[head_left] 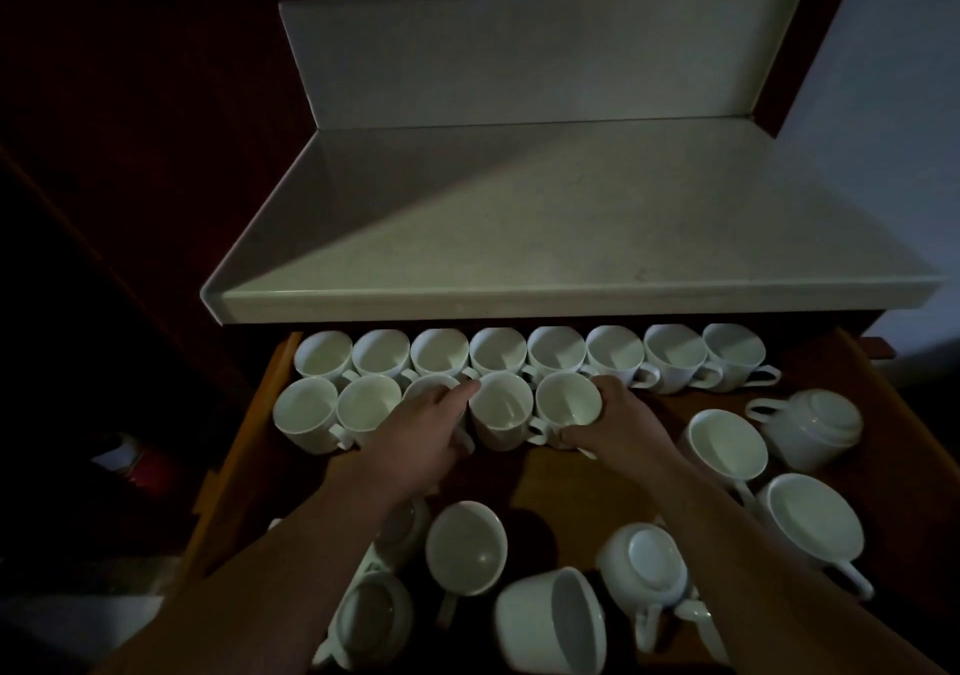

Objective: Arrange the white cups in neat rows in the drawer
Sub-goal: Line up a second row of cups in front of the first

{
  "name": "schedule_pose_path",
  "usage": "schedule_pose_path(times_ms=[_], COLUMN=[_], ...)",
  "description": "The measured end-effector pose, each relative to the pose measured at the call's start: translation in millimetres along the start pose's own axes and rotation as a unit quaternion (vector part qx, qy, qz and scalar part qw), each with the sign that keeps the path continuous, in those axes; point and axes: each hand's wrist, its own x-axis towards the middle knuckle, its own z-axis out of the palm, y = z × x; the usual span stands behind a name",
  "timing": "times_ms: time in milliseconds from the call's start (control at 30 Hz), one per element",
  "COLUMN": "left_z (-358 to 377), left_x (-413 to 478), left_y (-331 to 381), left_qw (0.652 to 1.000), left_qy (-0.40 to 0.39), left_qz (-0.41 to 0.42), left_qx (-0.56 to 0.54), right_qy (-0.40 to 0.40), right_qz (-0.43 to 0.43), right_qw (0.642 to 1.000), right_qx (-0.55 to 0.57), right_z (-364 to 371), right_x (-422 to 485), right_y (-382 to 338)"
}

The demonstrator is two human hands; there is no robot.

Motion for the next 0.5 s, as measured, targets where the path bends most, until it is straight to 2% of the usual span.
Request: schedule_pose_path(times_ms=[267, 500], left_z=[10.9, 19.8], left_x=[3.9, 0.7], left_y=[1.5, 9.1], left_qw=[0.999, 0.999], left_qy=[-0.02, 0.03], left_qz=[-0.04, -0.022], left_qx=[-0.012, 0.024], right_qy=[0.008, 0.014], right_qz=[0.018, 0.016], right_qw=[1.0, 1.0], right_qx=[0.007, 0.006], right_z=[7.1, 6.5], right_x=[3.5, 2.1], right_y=[1.9, 0.1])
